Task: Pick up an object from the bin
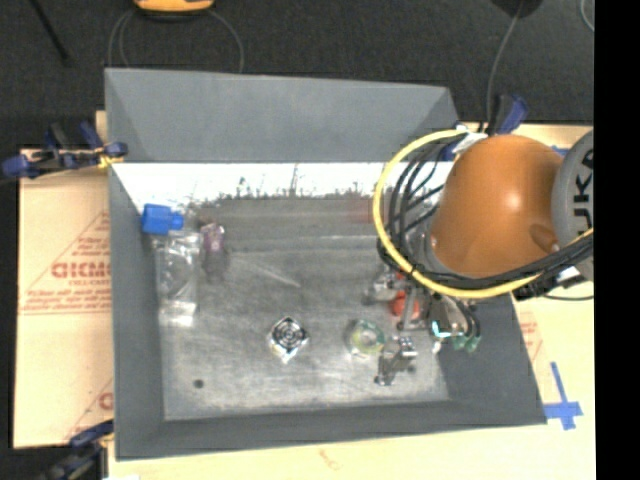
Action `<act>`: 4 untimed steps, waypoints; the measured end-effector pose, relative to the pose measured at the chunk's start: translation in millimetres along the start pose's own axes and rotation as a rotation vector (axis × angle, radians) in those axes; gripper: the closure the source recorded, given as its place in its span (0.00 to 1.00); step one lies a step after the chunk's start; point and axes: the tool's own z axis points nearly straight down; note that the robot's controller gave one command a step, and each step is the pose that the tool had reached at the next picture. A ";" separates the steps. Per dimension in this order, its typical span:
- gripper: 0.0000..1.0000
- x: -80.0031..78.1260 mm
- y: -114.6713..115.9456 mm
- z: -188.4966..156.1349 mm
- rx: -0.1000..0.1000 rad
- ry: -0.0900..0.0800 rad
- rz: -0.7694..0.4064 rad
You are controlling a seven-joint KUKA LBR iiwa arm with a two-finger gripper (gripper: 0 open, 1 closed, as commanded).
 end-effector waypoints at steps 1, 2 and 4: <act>0.00 -47.4 -63.9 161.4 0.001 -0.014 -0.052; 0.00 -35.2 -59.0 131.7 0.000 -0.012 0.030; 0.00 -38.0 -61.7 160.6 -0.001 -0.013 0.196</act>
Offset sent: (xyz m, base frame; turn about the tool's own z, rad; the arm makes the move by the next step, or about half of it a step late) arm 0.0431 -0.0624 -0.1633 -0.0545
